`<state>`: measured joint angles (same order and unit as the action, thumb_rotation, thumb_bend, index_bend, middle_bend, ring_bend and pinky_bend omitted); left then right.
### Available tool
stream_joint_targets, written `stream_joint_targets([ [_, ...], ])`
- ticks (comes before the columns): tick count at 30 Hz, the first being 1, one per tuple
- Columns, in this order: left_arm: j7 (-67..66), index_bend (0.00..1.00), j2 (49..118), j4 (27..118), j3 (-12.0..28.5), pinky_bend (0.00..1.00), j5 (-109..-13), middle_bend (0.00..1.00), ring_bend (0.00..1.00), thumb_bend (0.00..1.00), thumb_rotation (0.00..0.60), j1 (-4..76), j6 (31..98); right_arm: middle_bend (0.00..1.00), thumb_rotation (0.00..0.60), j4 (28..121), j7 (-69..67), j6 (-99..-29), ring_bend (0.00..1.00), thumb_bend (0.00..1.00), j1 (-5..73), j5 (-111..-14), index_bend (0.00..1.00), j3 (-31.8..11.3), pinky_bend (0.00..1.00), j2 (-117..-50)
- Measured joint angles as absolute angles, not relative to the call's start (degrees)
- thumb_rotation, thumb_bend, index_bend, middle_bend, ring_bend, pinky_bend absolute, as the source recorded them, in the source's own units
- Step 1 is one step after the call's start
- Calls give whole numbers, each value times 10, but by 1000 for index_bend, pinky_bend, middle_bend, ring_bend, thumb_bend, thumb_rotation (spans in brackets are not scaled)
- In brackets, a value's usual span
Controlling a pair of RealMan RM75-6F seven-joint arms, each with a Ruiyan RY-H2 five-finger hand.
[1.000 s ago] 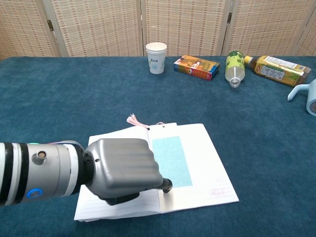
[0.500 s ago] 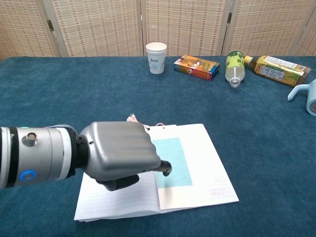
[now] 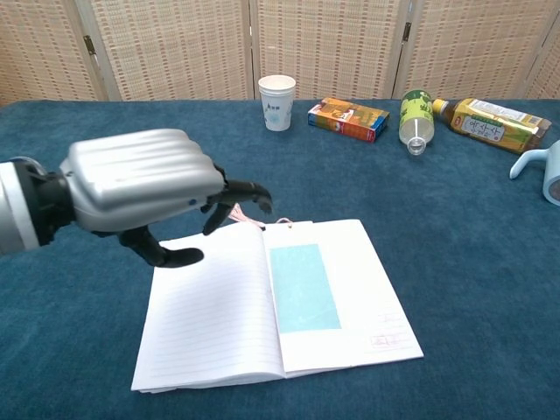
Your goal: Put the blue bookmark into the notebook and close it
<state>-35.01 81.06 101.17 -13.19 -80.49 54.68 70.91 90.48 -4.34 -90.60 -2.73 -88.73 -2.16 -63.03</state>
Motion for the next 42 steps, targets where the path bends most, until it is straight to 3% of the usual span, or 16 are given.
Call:
stream_joint_targets([
  [5, -274, 191, 806, 948, -149, 341, -898, 316, 275, 207, 600, 492, 765, 287, 600, 913, -35, -908, 268, 254, -26, -891, 170, -21, 232, -628],
  [9, -228, 148, 809, 892, -161, 262, -957, 217, 178, 203, 600, 453, 801, 287, 600, 919, -29, -909, 269, 255, -26, -895, 170, -20, 232, -627],
  [22, -189, 108, 827, 787, -188, 227, -1054, 151, 124, 203, 600, 372, 824, 287, 600, 932, -14, -912, 268, 255, -25, -903, 169, -17, 232, -626],
  [42, -179, 106, 903, 723, -173, 226, -1119, 145, 122, 203, 600, 330, 778, 287, 600, 938, -9, -912, 269, 255, -24, -905, 169, -15, 232, -626],
])
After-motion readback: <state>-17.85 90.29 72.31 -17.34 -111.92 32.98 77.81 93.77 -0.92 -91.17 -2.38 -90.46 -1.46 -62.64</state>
